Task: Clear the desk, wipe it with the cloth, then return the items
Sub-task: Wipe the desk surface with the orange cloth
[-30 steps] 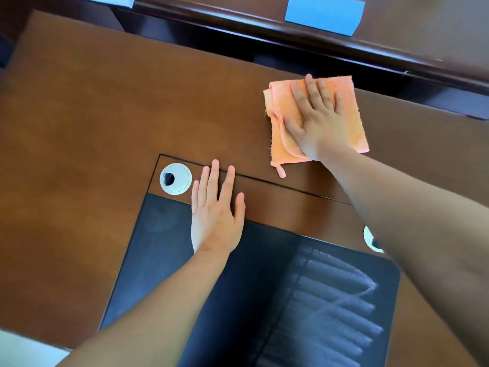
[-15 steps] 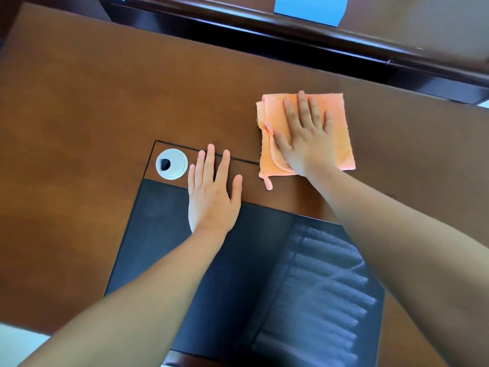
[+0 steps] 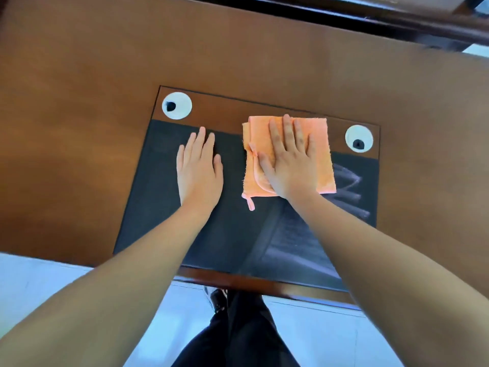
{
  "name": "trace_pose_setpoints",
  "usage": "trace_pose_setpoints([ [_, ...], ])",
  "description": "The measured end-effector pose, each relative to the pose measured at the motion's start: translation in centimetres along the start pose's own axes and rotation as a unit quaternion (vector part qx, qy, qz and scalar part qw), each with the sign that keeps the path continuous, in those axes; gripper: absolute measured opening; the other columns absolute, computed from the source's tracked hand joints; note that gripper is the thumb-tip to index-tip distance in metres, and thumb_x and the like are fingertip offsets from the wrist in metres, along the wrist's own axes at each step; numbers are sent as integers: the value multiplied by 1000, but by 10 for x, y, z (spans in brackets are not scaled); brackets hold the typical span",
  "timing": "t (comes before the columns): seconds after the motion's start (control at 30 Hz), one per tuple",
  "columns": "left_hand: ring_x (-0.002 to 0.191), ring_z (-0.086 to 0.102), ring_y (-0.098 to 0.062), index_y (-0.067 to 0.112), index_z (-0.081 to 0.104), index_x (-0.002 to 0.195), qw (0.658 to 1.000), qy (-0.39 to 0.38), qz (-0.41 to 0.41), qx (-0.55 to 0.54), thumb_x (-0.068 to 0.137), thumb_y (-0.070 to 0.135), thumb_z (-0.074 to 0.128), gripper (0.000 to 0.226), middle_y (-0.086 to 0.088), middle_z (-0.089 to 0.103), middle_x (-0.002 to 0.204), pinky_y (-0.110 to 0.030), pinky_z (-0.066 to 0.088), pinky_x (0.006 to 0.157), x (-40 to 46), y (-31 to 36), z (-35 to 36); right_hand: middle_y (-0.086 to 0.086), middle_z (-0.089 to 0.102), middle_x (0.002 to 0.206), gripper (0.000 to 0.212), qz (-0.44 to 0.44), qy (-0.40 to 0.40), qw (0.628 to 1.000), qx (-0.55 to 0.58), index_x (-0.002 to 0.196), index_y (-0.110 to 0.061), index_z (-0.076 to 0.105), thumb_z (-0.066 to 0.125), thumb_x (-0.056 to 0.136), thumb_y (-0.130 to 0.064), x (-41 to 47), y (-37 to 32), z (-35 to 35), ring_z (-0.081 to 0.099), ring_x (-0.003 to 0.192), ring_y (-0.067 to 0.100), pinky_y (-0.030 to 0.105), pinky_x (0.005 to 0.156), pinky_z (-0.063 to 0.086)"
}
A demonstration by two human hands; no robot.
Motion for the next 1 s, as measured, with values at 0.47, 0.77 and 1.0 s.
trace_pose_setpoints([
  [0.47,162,13,-23,14,37,162,999,-31,26,-28,113,17,35,49,-5,22,174,-42,10,133,-84,-21,-7,6,-2,179,76,13,20,1000,-2,171,-25,8,24,107,-63,-162,-53,39,-3,165,29,59,129,10],
  [0.77,154,32,-24,15,56,148,998,22,-25,-53,107,14,45,42,-4,41,164,-46,25,127,-77,-15,-7,1,-2,179,78,-94,6,995,18,170,-29,14,32,103,-66,-179,-44,45,-3,165,24,58,130,8],
  [1.0,153,34,-26,15,56,147,999,16,-16,-49,107,12,48,41,-6,41,163,-48,25,127,-51,13,0,-4,-7,178,76,-107,-7,994,15,170,-35,8,24,104,-69,-123,0,29,-9,164,19,55,131,5],
])
Point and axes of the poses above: each hand's wrist, its own x-axis towards the middle knuckle, its own z-axis out of the palm, y = z × x, the point moved 4 cm from there along x, towards the middle knuckle
